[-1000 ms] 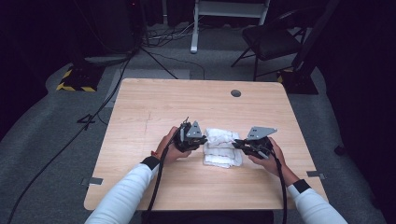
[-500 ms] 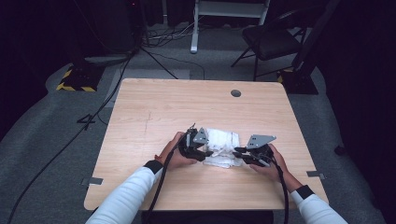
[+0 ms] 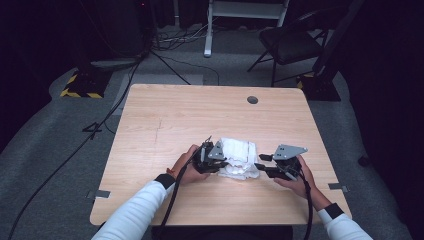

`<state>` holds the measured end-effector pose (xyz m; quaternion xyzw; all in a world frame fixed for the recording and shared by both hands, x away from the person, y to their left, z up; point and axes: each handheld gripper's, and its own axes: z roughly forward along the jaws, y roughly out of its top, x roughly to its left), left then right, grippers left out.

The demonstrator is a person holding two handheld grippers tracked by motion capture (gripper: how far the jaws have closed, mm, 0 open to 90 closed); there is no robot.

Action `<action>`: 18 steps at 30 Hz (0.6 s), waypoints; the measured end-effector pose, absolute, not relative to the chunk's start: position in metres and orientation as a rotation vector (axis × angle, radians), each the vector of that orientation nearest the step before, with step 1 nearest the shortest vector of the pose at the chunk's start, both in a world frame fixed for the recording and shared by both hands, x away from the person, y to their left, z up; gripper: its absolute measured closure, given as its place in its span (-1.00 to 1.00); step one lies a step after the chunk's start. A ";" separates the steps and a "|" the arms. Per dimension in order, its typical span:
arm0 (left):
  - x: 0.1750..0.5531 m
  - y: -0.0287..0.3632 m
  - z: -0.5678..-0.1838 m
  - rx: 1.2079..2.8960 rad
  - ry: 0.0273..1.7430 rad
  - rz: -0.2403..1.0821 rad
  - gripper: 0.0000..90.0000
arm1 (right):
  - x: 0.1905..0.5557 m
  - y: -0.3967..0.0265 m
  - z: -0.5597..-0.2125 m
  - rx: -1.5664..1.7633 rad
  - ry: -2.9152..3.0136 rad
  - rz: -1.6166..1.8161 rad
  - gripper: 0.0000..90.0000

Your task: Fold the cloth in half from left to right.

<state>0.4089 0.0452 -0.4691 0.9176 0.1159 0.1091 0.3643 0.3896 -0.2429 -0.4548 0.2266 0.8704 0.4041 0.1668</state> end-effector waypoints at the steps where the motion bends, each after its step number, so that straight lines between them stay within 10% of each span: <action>1: 0.409 0.045 -0.470 2.369 0.293 0.279 0.82 | 0.391 -0.242 -0.455 0.649 2.472 1.152 0.31; 18: 0.396 0.051 -0.475 2.420 0.243 0.281 0.90 | 0.396 -0.227 -0.479 0.640 2.628 1.015 0.17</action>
